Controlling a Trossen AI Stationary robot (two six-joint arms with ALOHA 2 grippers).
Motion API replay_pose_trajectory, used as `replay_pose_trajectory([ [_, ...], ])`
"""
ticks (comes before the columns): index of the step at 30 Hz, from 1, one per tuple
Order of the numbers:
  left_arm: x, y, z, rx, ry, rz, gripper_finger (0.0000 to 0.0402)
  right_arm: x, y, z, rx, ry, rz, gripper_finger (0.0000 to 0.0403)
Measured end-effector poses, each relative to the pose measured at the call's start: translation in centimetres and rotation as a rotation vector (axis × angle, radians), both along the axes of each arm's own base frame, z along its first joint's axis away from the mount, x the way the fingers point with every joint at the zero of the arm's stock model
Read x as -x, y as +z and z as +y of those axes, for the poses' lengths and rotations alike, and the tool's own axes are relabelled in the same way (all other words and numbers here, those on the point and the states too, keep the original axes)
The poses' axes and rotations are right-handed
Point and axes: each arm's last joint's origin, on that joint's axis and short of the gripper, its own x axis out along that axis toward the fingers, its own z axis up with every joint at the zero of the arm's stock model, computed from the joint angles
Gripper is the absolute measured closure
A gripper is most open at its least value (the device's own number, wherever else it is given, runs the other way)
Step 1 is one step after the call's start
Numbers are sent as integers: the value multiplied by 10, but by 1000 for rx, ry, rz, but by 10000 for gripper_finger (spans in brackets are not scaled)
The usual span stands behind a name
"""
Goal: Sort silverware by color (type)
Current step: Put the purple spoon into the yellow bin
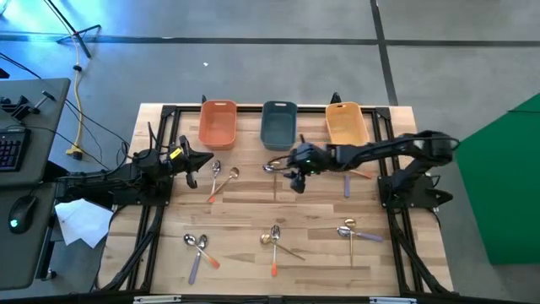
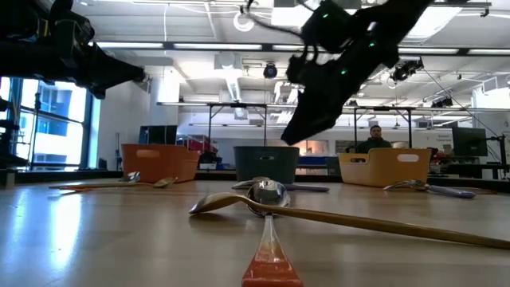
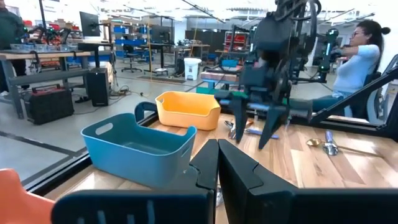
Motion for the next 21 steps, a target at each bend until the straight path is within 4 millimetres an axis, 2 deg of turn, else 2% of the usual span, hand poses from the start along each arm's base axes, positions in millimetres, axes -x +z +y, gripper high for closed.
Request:
replay_pose_trajectory([
  [7,0,-6,0,55,-7,47,399,-31,-18,-12,-23,-18,247,220],
  [14,-1,-6,-1,35,-49,53,399,-50,-31,-24,-32,3,365,221],
  [17,-1,-5,-1,33,-49,45,399,-53,-37,-30,-43,-10,379,235],
  [21,-1,-3,-1,62,-52,16,399,-54,-43,-37,-71,-15,391,277],
])
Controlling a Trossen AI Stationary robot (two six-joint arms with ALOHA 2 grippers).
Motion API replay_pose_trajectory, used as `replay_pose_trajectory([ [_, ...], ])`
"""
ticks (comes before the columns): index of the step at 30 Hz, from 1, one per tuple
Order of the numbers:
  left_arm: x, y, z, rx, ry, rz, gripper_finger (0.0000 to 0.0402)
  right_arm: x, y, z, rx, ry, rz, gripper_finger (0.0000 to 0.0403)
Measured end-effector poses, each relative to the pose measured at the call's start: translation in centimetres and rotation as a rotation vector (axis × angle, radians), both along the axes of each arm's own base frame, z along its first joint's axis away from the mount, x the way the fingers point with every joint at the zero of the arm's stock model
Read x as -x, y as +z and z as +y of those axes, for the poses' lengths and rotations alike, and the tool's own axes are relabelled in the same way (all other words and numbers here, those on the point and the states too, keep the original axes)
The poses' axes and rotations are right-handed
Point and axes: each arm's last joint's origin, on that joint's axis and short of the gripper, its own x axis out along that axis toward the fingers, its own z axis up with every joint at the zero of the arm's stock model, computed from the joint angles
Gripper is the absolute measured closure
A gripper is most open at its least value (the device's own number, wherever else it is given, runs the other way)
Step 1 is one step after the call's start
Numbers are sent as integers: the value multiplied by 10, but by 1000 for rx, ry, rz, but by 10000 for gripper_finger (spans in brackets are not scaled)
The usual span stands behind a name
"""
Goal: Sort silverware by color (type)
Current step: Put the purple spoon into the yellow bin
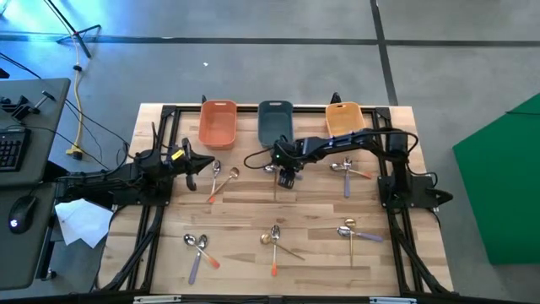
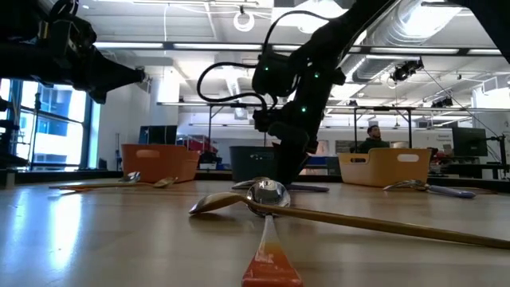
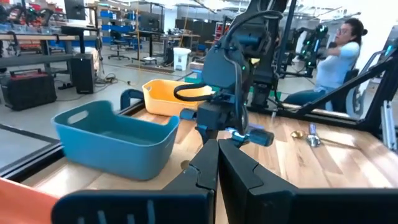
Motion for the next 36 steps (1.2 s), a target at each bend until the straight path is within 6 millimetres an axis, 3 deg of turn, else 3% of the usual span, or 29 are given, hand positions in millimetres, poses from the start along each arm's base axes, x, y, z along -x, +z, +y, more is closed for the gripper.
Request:
replay_pose_trajectory([
  [9,0,7,0,-74,0,-55,399,2,-1,-3,-5,11,13,368],
  [18,1,12,0,-142,7,-95,399,-1,17,13,-47,19,117,366],
  [25,1,15,0,-178,23,-117,399,-4,71,31,-38,70,72,369],
  [28,1,15,0,-176,22,-114,399,5,107,39,5,78,54,369],
  [33,1,14,-1,-147,-3,-113,401,46,179,46,209,-37,75,369],
  [36,1,14,-1,-137,-4,-118,401,83,216,34,249,-174,19,369],
])
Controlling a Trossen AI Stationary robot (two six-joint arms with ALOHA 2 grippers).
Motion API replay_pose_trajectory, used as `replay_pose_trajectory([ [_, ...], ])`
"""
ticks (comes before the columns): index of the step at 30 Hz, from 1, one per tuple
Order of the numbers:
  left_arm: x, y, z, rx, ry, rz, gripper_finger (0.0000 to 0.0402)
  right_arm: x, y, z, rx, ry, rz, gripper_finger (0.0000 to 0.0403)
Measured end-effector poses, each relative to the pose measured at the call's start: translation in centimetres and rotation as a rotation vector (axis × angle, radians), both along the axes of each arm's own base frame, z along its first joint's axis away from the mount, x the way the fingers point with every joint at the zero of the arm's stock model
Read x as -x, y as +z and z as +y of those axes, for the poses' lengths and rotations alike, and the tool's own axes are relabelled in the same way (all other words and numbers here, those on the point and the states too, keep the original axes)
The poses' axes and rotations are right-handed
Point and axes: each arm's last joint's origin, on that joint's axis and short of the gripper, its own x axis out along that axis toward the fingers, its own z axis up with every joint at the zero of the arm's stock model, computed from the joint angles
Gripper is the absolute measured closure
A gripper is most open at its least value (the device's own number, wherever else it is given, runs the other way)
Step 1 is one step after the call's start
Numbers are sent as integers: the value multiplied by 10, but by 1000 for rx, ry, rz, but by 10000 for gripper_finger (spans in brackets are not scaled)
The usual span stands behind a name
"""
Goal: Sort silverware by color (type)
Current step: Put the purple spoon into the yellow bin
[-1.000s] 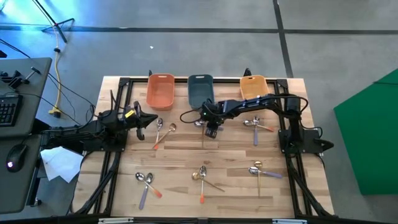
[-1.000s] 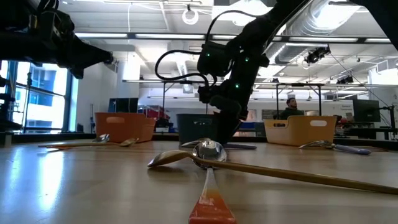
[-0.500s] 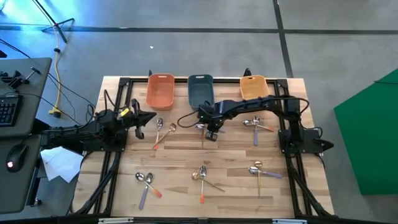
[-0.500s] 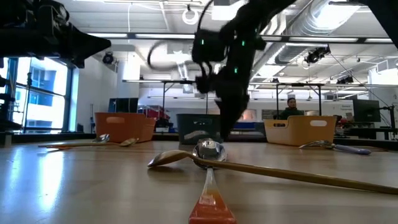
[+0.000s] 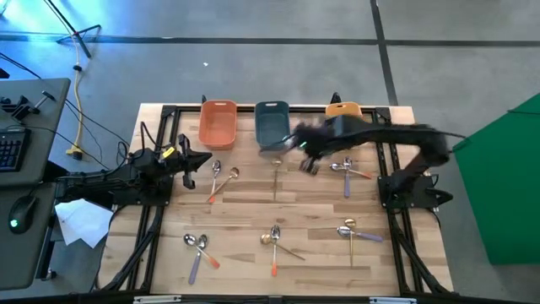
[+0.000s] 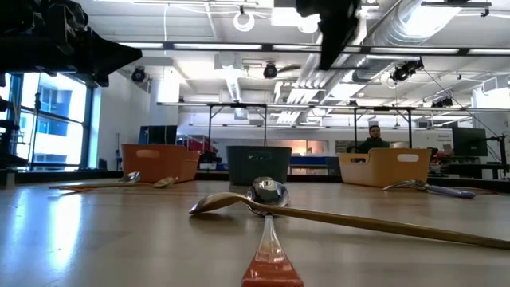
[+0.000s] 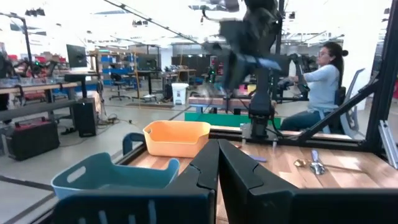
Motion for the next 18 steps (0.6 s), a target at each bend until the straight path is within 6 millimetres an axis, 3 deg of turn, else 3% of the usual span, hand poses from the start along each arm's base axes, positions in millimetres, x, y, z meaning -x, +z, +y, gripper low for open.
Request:
replay_pose_trajectory([
  [3,0,0,0,6,12,-2,401,35,13,-24,2,-162,-45,369],
  [6,0,0,1,2,19,0,401,67,6,-54,2,-320,-48,369],
  [12,0,-1,1,4,20,9,401,121,-45,-105,-94,-535,-99,369],
  [18,0,-1,1,4,27,8,401,148,-92,-143,-141,-629,-217,369],
])
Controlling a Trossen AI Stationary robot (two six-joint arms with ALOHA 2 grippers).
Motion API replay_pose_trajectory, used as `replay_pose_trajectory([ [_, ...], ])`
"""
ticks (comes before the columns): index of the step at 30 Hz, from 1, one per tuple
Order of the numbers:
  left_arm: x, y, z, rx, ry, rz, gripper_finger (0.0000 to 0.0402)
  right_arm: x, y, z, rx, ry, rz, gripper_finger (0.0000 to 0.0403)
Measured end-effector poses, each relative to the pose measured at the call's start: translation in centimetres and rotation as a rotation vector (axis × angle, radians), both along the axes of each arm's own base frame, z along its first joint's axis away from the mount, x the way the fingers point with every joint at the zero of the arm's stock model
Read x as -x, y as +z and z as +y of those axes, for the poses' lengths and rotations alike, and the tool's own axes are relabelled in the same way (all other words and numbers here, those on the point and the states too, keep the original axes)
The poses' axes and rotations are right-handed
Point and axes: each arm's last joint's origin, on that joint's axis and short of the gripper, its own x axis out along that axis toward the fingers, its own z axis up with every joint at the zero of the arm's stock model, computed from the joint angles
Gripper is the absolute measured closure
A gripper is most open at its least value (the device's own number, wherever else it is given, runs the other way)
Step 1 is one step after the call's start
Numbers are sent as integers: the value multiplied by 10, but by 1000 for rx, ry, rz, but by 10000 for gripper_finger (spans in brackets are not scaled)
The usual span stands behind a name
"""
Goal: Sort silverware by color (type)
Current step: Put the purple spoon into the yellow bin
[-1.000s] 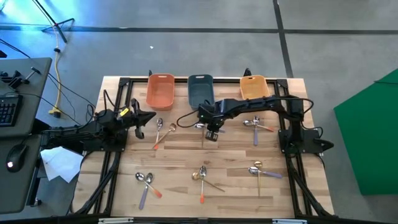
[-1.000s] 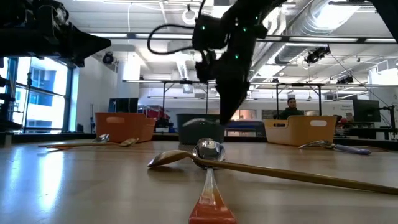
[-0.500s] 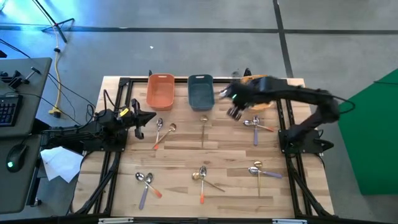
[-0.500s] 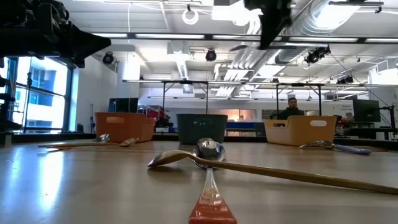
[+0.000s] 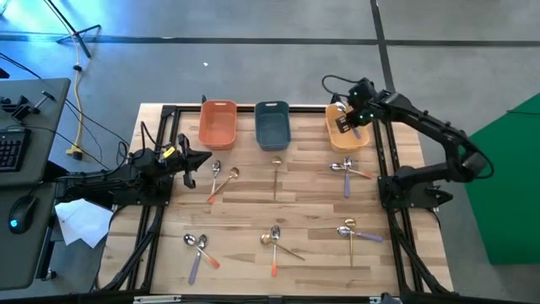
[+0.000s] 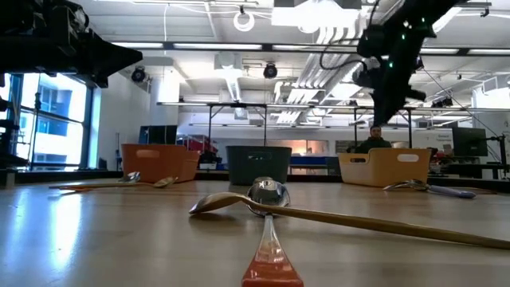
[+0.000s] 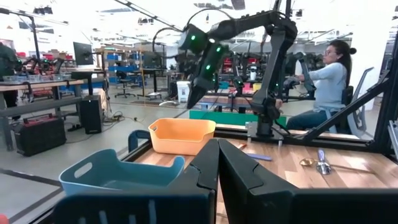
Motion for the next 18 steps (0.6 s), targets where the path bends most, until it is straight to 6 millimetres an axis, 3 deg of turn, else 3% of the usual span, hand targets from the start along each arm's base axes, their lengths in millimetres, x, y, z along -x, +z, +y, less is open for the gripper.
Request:
replay_pose_trajectory([
  [6,0,-4,0,22,-2,32,401,4,-31,-17,-81,34,-13,368],
  [18,-1,-9,0,59,7,80,401,-3,-75,-46,-146,72,70,368],
])
